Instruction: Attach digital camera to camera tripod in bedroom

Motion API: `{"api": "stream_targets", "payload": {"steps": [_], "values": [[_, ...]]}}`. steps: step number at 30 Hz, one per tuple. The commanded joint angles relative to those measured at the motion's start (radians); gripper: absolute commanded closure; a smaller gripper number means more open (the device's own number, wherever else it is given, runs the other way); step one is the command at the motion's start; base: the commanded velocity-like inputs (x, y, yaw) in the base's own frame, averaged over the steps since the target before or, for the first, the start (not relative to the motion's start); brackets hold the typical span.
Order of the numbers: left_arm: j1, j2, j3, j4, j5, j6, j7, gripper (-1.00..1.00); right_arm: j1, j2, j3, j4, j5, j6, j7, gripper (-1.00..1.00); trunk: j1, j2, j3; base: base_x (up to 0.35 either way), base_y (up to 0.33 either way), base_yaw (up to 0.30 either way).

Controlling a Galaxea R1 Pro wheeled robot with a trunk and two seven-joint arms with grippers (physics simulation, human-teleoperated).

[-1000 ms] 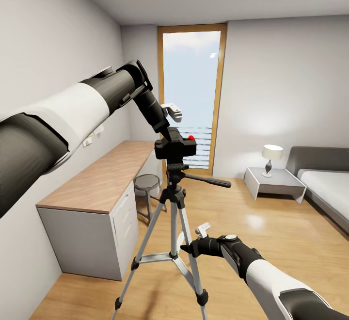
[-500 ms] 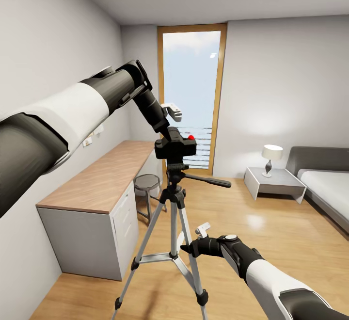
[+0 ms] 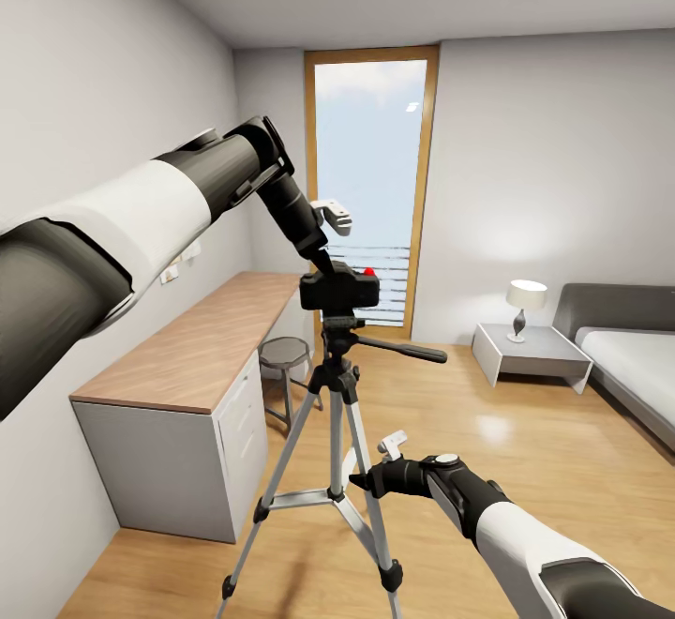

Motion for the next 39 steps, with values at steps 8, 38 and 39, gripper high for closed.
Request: {"api": "stream_targets", "payload": {"steps": [8, 38, 39], "values": [[-0.001, 0.0, 0.0, 0.0, -0.005, 0.011, -0.006, -1.0, 0.0, 0.0, -0.006, 0.059, 0.027, 0.006, 0.004, 1.0, 0.0, -0.001, -0.002, 0.0, 0.0, 0.0], [0.0, 0.005, 0.014, -0.011, -0.008, 0.011, 0.026, -1.0, 0.0, 0.0, -0.006, 0.059, 0.027, 0.006, 0.004, 1.0, 0.0, -0.001, -0.002, 0.0, 0.0, 0.0], [0.0, 0.006, 0.019, -0.012, -0.008, 0.011, 0.035, -1.0, 0.0, 0.0, -0.006, 0.059, 0.027, 0.006, 0.004, 1.0, 0.0, -0.001, -0.002, 0.0, 0.0, 0.0]]}}
